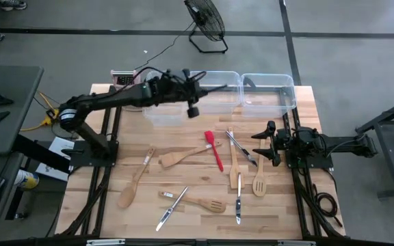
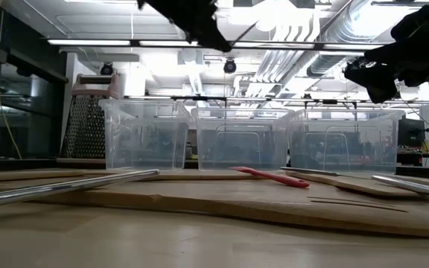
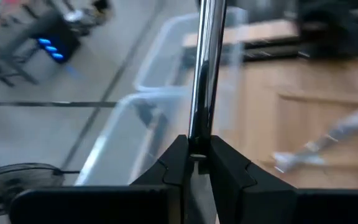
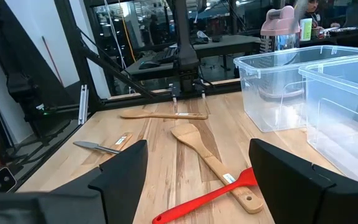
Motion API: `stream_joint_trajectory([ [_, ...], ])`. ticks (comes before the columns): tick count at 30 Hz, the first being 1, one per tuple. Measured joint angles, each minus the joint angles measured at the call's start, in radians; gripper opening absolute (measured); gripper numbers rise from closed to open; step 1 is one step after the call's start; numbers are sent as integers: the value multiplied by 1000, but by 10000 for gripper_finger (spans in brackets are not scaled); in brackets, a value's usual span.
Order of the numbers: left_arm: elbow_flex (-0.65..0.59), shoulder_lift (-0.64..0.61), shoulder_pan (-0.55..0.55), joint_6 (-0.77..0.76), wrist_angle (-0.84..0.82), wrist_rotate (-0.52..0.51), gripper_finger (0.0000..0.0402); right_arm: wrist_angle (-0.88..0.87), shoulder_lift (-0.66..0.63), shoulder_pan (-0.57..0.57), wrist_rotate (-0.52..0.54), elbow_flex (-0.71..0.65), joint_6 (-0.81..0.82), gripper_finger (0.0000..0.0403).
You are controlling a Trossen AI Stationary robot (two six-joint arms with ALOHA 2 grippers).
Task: Pick & Place Kitchen Items
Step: Put the silver table knife into the middle transparent container
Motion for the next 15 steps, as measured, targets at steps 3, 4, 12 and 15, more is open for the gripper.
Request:
stream_joint_trajectory([
  [3,40,68,36,-4,44,-19,38,0,0,0,0,0,0,275],
  [4,65,100,43,-4,60,-38,38,0,0,0,0,0,0,275],
  [12,406,385,86,-63,-191,-121,38,0,0,0,0,0,0,275],
  [15,554,492,99,-129,-328,-124,38,0,0,0,0,0,0,275],
])
